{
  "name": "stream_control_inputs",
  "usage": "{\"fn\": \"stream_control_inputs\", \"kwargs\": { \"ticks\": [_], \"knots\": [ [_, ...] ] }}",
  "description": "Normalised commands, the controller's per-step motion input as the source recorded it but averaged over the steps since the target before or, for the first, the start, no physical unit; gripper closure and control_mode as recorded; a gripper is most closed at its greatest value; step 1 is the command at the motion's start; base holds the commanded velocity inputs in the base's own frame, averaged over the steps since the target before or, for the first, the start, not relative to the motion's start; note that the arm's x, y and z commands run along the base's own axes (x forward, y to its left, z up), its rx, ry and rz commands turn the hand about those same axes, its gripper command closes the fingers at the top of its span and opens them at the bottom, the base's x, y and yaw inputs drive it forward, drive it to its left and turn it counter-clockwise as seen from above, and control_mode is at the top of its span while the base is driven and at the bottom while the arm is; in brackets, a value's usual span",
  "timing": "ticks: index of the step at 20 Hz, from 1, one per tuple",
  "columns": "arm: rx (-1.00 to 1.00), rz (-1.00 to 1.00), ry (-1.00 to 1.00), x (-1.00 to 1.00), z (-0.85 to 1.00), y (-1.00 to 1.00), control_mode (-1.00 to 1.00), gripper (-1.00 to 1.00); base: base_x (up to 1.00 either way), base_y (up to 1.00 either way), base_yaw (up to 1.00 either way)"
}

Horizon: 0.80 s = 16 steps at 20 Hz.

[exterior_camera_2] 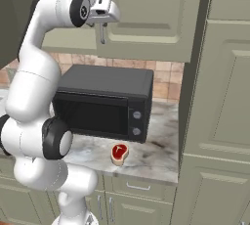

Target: Retrieve the tupperware from the cabinet, then place the raw meat into the tupperware to avoid contamination.

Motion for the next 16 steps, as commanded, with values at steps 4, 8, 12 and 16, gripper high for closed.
{"fn": "stream_control_inputs", "kwargs": {
  "ticks": [4, 8, 12, 16],
  "knots": [
    [0.03, -0.04, 0.00, -0.46, -0.11, -0.20, -1.00, 1.00, 0.00, 0.00, 0.00],
    [0.06, -0.03, -0.01, -0.58, -0.08, -0.30, -1.00, 1.00, 0.00, 0.00, 0.00],
    [0.09, -0.01, -0.01, -0.66, -0.04, -0.48, -1.00, 1.00, 0.00, 0.00, 0.00],
    [0.10, 0.00, -0.01, -0.73, -0.02, -0.52, -1.00, 1.00, 0.00, 0.00, 0.00]
  ]
}}
